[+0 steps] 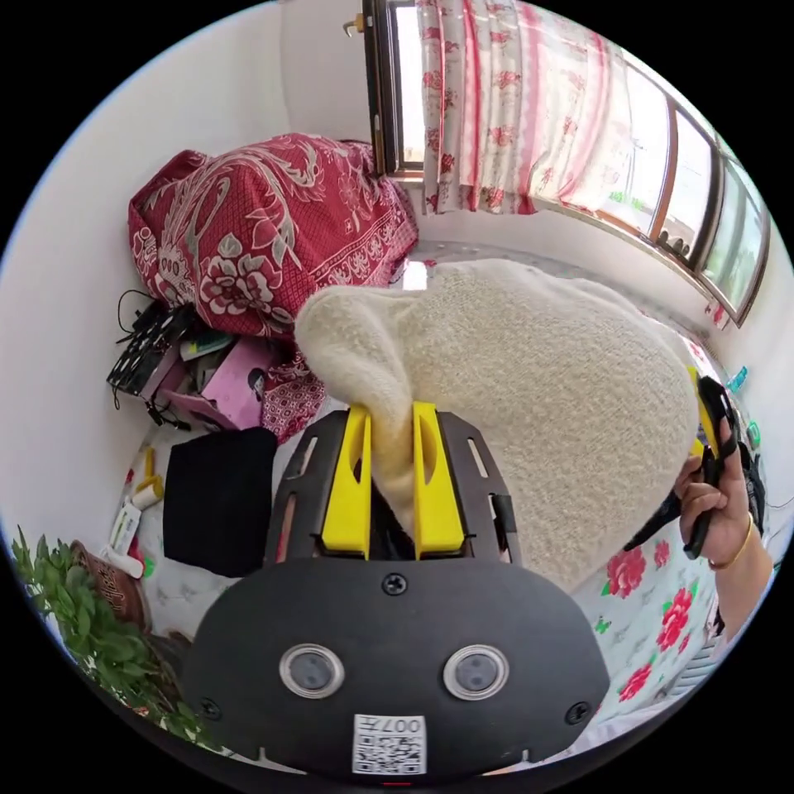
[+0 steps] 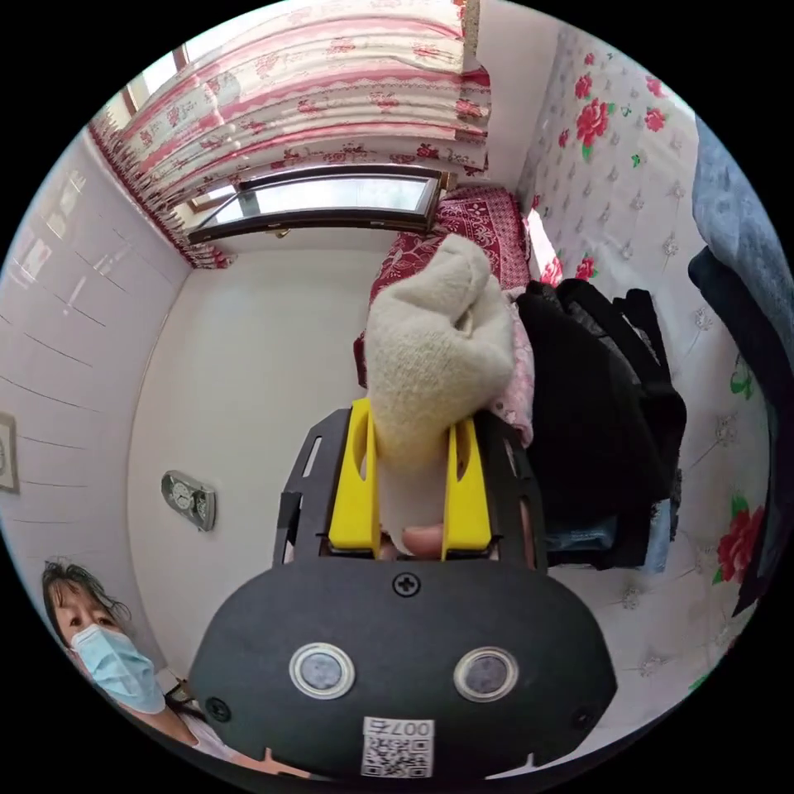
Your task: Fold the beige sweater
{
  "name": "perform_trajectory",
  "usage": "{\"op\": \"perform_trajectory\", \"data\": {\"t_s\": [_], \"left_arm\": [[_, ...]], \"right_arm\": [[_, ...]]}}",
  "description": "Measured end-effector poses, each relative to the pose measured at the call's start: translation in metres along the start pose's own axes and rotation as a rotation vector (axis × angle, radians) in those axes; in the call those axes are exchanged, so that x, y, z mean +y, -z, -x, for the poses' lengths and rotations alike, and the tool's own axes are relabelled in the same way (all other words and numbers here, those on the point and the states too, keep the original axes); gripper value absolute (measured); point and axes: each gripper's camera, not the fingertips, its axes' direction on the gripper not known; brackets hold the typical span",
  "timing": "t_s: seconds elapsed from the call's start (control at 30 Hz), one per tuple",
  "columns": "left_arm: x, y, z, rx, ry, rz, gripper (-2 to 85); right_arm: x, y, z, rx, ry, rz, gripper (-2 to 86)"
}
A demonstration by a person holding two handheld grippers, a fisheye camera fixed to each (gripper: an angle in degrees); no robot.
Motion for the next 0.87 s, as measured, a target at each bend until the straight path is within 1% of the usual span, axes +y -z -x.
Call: {"op": "perform_trajectory", "data": {"t_s": [0.1, 0.2, 0.27, 0.3, 0.33, 0.37, 0.43, 0.47, 0.53, 0.57, 0.63, 0.67, 0.73, 0.77, 0.83, 0.87], "left_arm": [[0.000, 0.010, 0.010, 0.020, 0.075, -0.043, 8.8], [0.026, 0.035, 0.016, -0.031, 0.122, -0.158, 8.2], [0.054, 0.048, 0.018, -0.036, 0.123, -0.208, 7.7], [0.078, 0.054, 0.015, -0.023, 0.109, -0.221, 7.6], [0.107, 0.055, 0.008, 0.000, 0.077, -0.212, 7.6], [0.123, 0.054, 0.002, 0.015, 0.061, -0.200, 7.6], [0.196, 0.041, -0.031, 0.068, -0.014, -0.101, 7.5], [0.216, 0.035, -0.041, 0.084, -0.023, -0.067, 7.5], [0.295, 0.001, -0.084, 0.207, -0.020, 0.105, 6.8], [0.314, -0.008, -0.096, 0.234, -0.011, 0.156, 6.8], [0.378, -0.042, -0.148, 0.345, 0.036, 0.329, 6.7], [0.390, -0.048, -0.162, 0.371, 0.041, 0.364, 6.7], [0.424, -0.069, -0.214, 0.471, 0.075, 0.477, 6.3], [0.428, -0.073, -0.227, 0.505, 0.077, 0.494, 6.2], [0.432, -0.084, -0.276, 0.605, 0.021, 0.554, 6.1], [0.431, -0.084, -0.287, 0.614, -0.011, 0.561, 6.0]], "right_arm": [[0.000, 0.003, 0.025, 0.082, 0.121, 0.094, 8.6], [0.029, 0.035, 0.040, 0.164, 0.256, 0.106, 9.0], [0.062, 0.065, 0.040, 0.270, 0.321, 0.116, 9.2], [0.089, 0.088, 0.035, 0.365, 0.348, 0.127, 9.4], [0.120, 0.114, 0.025, 0.474, 0.348, 0.136, 9.5], [0.136, 0.128, 0.018, 0.533, 0.339, 0.140, 9.5], [0.206, 0.194, -0.012, 0.756, 0.237, 0.153, 9.5], [0.224, 0.212, -0.019, 0.816, 0.202, 0.158, 9.4], [0.294, 0.288, -0.041, 1.039, 0.005, 0.147, 9.2], [0.309, 0.307, -0.043, 1.085, -0.040, 0.131, 9.2], [0.362, 0.379, -0.037, 1.231, -0.203, 0.021, 9.0], [0.372, 0.394, -0.032, 1.259, -0.229, -0.011, 9.1], [0.398, 0.450, -0.006, 1.373, -0.286, -0.158, 9.2], [0.401, 0.461, 0.001, 1.403, -0.288, -0.195, 9.2], [0.407, 0.509, 0.027, 1.522, -0.301, -0.337, 9.5], [0.408, 0.520, 0.032, 1.552, -0.309, -0.369, 9.5]]}}
